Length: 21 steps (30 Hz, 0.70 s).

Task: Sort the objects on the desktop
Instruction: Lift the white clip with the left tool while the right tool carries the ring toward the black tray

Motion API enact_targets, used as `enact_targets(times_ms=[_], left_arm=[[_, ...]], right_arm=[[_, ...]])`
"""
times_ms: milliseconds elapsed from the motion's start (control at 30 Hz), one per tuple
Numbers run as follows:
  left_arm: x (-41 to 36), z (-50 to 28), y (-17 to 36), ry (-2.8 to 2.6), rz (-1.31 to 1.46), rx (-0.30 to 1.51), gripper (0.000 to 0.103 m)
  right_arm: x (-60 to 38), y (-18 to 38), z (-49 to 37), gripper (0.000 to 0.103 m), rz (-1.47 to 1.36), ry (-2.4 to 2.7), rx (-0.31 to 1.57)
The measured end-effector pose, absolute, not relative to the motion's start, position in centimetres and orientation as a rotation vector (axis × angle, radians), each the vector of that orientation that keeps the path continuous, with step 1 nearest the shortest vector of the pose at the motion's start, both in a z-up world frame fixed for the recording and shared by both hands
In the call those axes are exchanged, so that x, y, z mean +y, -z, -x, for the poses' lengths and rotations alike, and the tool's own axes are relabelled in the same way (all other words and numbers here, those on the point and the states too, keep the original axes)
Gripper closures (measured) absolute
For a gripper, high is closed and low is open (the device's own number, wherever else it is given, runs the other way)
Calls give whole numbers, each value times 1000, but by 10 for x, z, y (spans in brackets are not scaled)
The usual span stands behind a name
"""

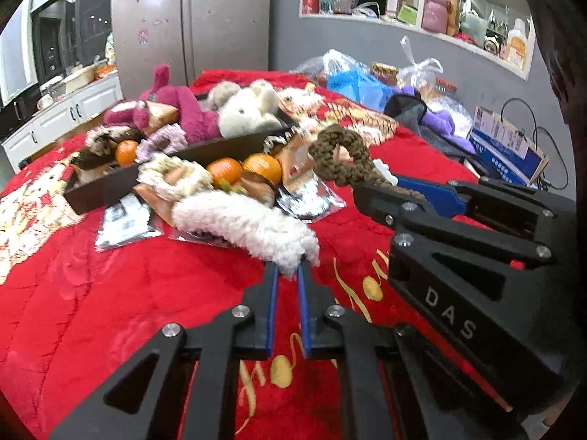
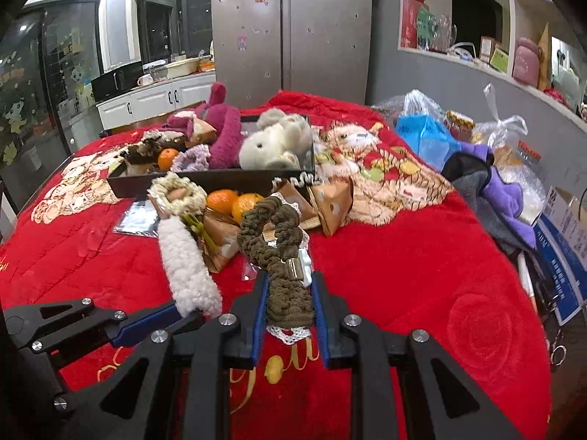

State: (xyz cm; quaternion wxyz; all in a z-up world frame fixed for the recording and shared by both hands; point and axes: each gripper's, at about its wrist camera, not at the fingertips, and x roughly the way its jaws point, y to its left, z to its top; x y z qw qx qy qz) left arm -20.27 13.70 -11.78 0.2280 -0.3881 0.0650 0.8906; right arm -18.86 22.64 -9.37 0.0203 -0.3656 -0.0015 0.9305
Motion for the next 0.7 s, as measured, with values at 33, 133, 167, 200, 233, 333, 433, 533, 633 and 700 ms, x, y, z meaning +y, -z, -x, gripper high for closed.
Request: enact_targets(times_ms=[33,133,167,200,233,333,433,533,633,700], left_arm=[[134,201,113,-2464,1055,181,94],[125,197,105,-2486,1033,167,95],[121,195,102,-2492,1029,162,96],[118,194,101,-2496,1026,156,96],[115,193,99,-2497,1022,152,97],[110,190,99,-2504,1023,146,97],[107,188,101,-2496,1034,134,97],[105,186,99,-2501,1025,129,98],[103,185,94,-2505,1012,112,103],[102,183,90,-2520,995,118,103]], right_arm=[[225,91,187,81,1128,-2891,-8],[217,83,183,81,1103,-2905,-34],[214,80,181,81,1096,-2914,-41],[211,77,179,81,1086,-2921,-47],[207,74,177,81,1077,-2928,-55],[198,67,173,81,1056,-2951,-80],[191,65,170,81,1051,-2962,-88],[188,64,168,81,1052,-2966,-97],[189,60,166,81,1041,-2964,-101],[190,57,164,81,1030,-2967,-100]])
